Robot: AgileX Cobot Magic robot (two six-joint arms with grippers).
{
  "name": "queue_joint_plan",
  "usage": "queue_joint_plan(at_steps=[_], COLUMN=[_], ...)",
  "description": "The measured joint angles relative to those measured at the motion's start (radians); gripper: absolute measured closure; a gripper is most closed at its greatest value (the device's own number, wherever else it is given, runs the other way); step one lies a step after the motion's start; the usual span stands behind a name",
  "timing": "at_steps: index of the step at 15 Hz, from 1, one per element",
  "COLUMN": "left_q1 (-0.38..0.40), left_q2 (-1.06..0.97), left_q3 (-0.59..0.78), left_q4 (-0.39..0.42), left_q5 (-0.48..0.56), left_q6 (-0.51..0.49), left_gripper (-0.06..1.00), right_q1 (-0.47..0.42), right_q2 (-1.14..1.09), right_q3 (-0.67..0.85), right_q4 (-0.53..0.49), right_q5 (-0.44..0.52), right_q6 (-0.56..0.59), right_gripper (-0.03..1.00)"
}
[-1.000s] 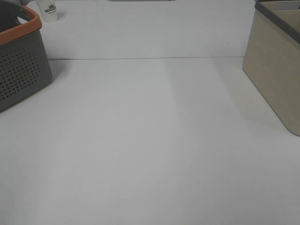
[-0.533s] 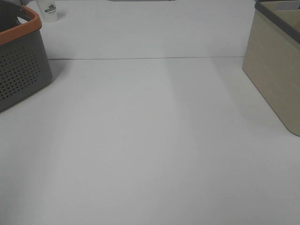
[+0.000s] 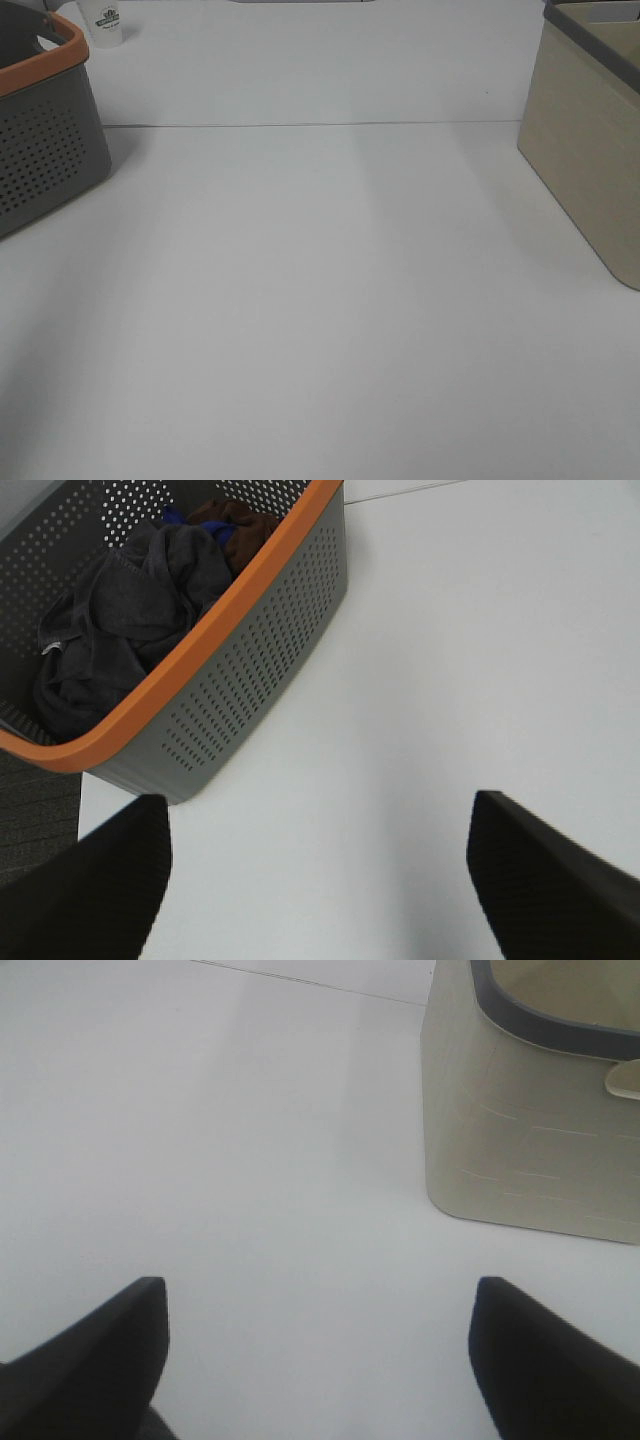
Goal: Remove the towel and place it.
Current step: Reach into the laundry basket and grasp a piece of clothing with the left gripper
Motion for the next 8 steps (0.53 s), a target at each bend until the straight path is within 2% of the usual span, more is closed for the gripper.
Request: queue_joint_plan(at_steps=[3,4,8], left_q1=[0.0,0.0,0.0], left_q2=[0.125,0.212,0.333], left_q3=[-0.099,-0.171,-0.268], left_q4=[0.0,0.0,0.002], left_q5=[0.03,0.044,0.045], left_q6=[0.015,0.026,0.059], left_gripper=[0.18,0.18,0.19], right_q1=[0.0,0.0,0.0], right_q2=[0.0,0.0,0.0], right_q3=[0.0,0.0,0.0], right_q4=[0.0,0.0,0.0], right_q5=[0.0,0.0,0.0], right_q6=[0.0,0.0,0.001], right_gripper=[0.18,0.18,0.18])
